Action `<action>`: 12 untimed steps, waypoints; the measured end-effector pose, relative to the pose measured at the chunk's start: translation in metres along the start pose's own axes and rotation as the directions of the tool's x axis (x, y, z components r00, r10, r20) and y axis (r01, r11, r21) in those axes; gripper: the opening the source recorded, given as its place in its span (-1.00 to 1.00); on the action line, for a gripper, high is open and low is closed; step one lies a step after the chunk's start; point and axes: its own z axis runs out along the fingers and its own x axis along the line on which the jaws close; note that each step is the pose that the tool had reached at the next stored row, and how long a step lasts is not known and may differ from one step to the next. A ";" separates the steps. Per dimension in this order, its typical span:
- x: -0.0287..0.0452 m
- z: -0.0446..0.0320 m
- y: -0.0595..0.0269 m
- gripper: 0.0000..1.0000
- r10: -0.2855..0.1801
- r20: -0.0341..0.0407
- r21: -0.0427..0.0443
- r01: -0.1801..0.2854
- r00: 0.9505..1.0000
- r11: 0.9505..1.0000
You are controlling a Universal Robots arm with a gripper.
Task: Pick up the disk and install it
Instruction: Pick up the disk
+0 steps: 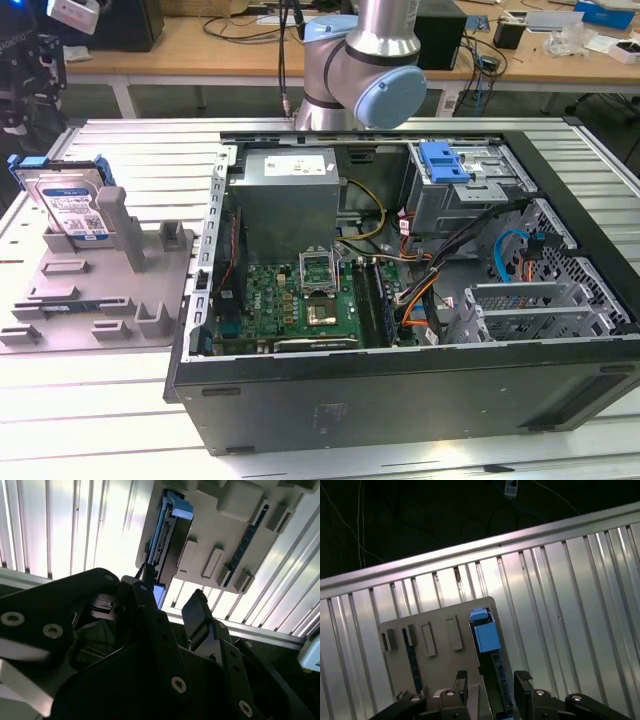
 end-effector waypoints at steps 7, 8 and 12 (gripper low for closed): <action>0.0000 0.0005 -0.0001 0.00 -0.143 -0.007 0.005 0.143 0.990 0.990; 0.0000 0.0006 -0.0001 0.00 -0.166 -0.008 0.005 0.166 0.986 0.986; 0.0000 0.0009 -0.0001 0.00 -0.217 -0.011 0.007 0.217 0.976 0.976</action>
